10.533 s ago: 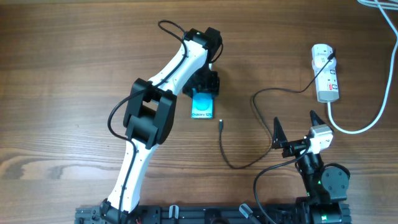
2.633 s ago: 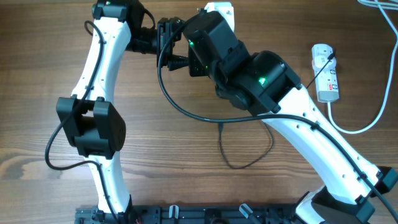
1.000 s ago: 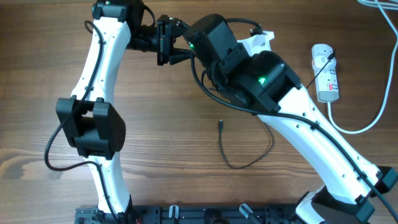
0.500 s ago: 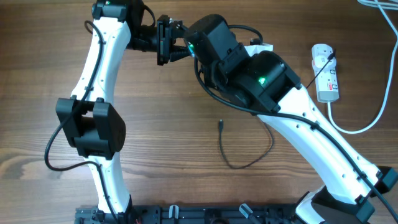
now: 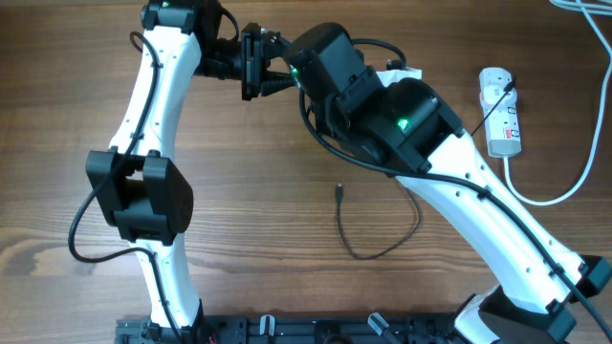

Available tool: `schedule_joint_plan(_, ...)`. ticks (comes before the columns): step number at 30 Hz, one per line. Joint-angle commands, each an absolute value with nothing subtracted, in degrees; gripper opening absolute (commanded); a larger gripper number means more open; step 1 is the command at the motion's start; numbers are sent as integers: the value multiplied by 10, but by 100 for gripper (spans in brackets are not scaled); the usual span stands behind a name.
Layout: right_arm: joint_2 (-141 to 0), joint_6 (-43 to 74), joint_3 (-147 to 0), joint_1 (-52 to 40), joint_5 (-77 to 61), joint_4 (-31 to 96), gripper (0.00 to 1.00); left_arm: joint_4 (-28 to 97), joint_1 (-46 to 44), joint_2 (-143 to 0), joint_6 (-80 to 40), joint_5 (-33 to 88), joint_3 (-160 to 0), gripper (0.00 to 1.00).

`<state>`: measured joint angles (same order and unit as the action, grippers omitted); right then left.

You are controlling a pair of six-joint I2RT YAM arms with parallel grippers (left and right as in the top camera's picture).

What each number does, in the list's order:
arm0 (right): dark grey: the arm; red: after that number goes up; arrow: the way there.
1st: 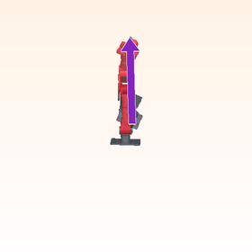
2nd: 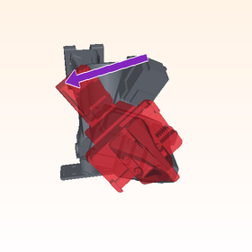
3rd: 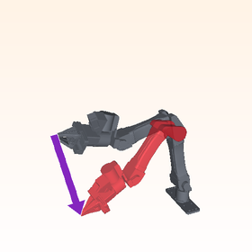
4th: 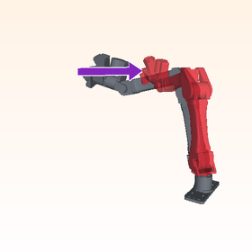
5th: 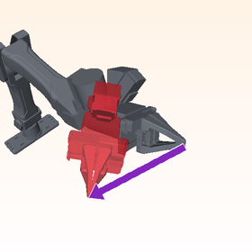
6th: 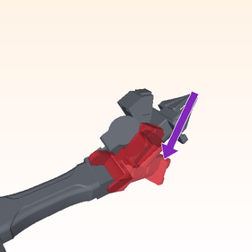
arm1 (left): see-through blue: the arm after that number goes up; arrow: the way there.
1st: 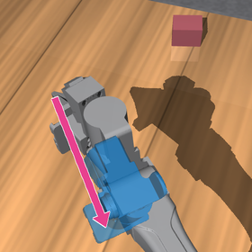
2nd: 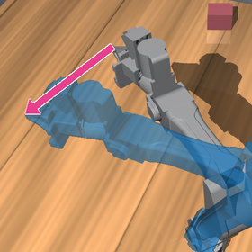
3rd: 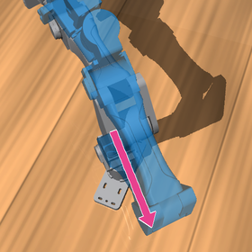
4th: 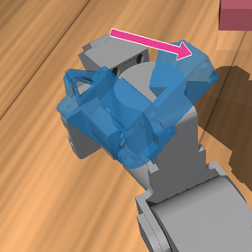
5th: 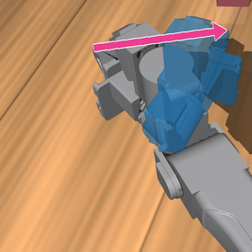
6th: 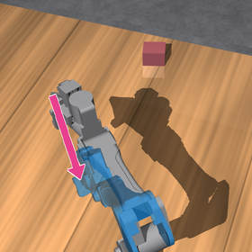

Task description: Plug charger to phone and switch on socket

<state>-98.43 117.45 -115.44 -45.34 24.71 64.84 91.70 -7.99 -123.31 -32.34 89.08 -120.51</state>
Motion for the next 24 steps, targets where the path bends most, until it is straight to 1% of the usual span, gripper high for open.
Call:
schedule_joint_plan(1,-981,1186,-1158,-455,269,643,4,918,-83,-1214,-335,903,-1215,36)
schedule_joint_plan(8,-981,1185,-1158,-455,269,644,4,918,-83,-1214,-335,903,-1215,35)
schedule_joint_plan(9,-981,1185,-1158,-455,269,644,4,918,-83,-1214,-335,903,-1215,32)
schedule_joint_plan(11,-981,1184,-1158,-455,269,644,4,918,-83,-1214,-335,903,-1215,23)
schedule_joint_plan(12,-981,1182,-1158,-455,269,644,4,918,-83,-1214,-335,903,-1215,20)
schedule_joint_plan(14,-981,1167,-1158,-455,270,644,4,918,-83,-1214,-335,903,-1215,18)
schedule_joint_plan(15,-981,1160,-1158,-455,270,644,4,918,-83,-1214,-335,903,-1215,16)
schedule_joint_plan(17,-981,1139,-1158,-455,270,643,4,917,-83,-1214,-335,903,-1215,5)
schedule_joint_plan(18,-981,1133,-1158,-455,270,644,7,918,-83,-1214,-335,903,-1215,4)
schedule_joint_plan(19,-981,1119,-1158,-455,270,643,13,918,-83,-1214,-335,903,-1215,4)
schedule_joint_plan(20,-981,1109,-1158,-455,272,643,23,917,-83,-1214,-335,903,-1215,4)
schedule_joint_plan(21,-981,1084,-1158,-455,278,643,49,917,-83,-1214,-335,903,-1215,4)
schedule_joint_plan(22,-981,1067,-1158,-455,286,644,73,917,-83,-1214,-335,903,-1215,4)
schedule_joint_plan(23,-980,1045,-1158,-455,297,644,87,917,-83,-1214,-335,903,-1215,4)
schedule_joint_plan(24,-978,1020,-1158,-455,307,646,96,917,-82,-1214,-335,902,-1215,4)
